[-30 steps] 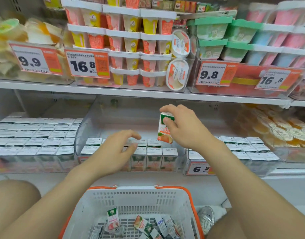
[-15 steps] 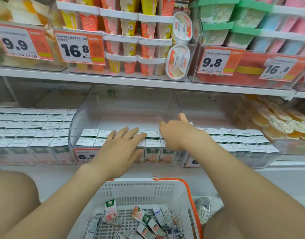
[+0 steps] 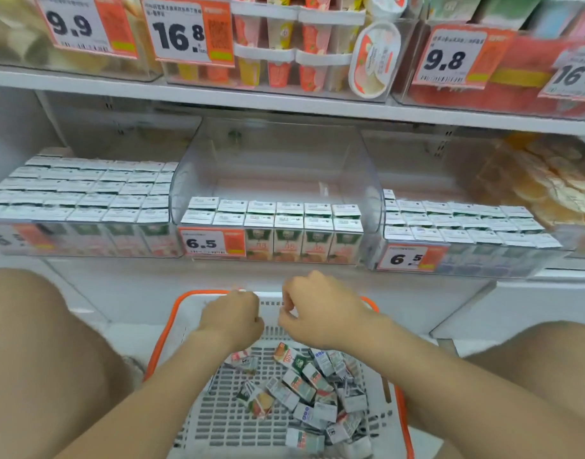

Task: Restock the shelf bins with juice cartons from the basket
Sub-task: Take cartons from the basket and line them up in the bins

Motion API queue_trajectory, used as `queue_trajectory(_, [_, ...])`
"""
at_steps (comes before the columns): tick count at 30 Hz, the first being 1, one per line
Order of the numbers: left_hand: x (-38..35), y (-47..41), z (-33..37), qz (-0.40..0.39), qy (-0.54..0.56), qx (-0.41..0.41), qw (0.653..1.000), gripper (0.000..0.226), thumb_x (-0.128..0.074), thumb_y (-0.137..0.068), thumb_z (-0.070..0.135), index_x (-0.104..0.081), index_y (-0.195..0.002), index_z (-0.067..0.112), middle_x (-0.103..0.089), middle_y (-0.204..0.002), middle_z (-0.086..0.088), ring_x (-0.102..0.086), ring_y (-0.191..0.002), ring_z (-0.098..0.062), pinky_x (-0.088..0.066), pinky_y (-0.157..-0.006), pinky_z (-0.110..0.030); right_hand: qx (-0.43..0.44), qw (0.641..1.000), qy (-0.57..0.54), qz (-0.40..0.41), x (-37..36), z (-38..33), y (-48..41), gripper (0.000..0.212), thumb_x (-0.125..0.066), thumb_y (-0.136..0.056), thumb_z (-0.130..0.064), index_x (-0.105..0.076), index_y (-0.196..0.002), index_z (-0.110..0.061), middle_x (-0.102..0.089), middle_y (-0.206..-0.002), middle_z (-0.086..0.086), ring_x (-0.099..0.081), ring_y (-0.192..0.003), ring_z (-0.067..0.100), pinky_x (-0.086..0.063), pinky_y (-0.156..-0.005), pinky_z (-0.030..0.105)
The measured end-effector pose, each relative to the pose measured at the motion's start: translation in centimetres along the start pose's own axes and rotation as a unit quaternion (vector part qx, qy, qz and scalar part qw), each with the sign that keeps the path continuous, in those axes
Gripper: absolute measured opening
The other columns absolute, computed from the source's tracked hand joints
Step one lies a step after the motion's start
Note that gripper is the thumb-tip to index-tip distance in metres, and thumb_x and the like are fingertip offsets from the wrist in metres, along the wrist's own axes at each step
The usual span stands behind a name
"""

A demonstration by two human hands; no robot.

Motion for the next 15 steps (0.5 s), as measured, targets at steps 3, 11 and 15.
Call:
queue_trajectory(3, [-5.2,-0.5,-2.4,-0.156,-0.038,0.030,0.987,0.017,-0.049,-0.103,0.020,-0.060,-0.115,0.015,-0.063,-0.108,-0.011,-0.067,-0.107,-0.031,-0.055,-0.086,-0.044,0.013,0.994,0.023,-0.109,-6.2,0.4,-1.2,0.023,-0.052,-0.100,-0.028,-0.064,-0.101,-0.009,-0.058,-0.092,0.013,-0.062,-0.080,0.035,-0.056,-0.067,0.042])
queue_trajectory(11, [-17.6,-1.3,-7.1,-0.243,0.010,0.131,0.961,0.053,-0.048,-0.101,0.006,-0.042,-0.153,0.013,-0.047,-0.152,-0.012,-0.058,-0.129,-0.029,-0.052,-0.102,-0.038,-0.009,0.964,0.039,-0.263,-17.5,2.2,-4.7,0.021,-0.049,-0.099,-0.006,-0.046,-0.080,-0.014,-0.043,-0.081,0.005,-0.048,-0.070,0.027,-0.039,-0.058,0.035])
queue_trajectory(15, [-21.6,-2.8,-8.0,-0.226,0.080,0.207,0.949,0.067,-0.053,-0.102,0.015,-0.021,-0.161,0.011,-0.012,-0.169,-0.017,-0.038,-0.146,-0.041,-0.041,-0.116,-0.046,-0.019,0.962,0.012,-0.272,-21.8,2.2,-6.6,0.029,-0.053,-0.100,-0.011,-0.055,-0.129,-0.013,-0.058,-0.116,0.013,-0.059,-0.106,0.035,-0.044,-0.087,0.041])
Point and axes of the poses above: each hand's wrist, its own y-axis away from the middle knuckle, its own x-axis out of the back of the hand, z = x × y, the point moved 5 cm from there along -y, towards the middle knuckle
